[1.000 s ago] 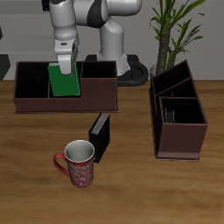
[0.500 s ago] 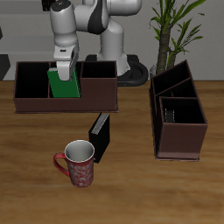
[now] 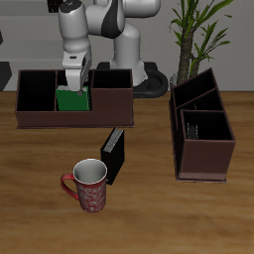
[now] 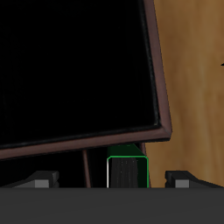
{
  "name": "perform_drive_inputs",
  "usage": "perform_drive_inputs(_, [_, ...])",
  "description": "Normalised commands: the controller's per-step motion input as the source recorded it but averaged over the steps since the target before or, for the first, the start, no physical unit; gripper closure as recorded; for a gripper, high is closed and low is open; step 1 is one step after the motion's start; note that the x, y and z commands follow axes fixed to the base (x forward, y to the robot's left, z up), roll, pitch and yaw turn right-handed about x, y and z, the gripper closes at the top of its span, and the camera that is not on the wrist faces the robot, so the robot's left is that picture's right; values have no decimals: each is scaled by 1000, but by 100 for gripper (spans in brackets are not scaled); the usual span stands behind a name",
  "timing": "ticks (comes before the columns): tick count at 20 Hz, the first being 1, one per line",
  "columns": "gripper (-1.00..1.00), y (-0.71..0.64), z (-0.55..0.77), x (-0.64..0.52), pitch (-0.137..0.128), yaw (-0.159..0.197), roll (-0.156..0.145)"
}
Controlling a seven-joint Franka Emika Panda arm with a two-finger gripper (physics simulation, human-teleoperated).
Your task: Place the yellow book into the left desk caddy's right compartment and place the green book into the back desk caddy's front compartment and place the black book into the back desk caddy's back compartment
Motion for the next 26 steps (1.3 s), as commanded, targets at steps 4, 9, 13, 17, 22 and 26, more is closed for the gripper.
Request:
perform_drive_inputs(4, [-100, -34, 279, 71, -62, -79, -14])
perform_drive_inputs(9, [-100, -200, 374, 164, -86, -171, -51])
perform_drive_inputs(13, [-100, -314, 468, 241, -106, -323, -87])
perform_drive_inputs(17, [-100, -456, 317, 447, -31, -560, -141])
perform_drive_inputs(22, [-100, -141, 177, 315, -40, -264, -60])
perform_drive_inputs(26, [-100, -26, 248, 703, 39, -514, -90])
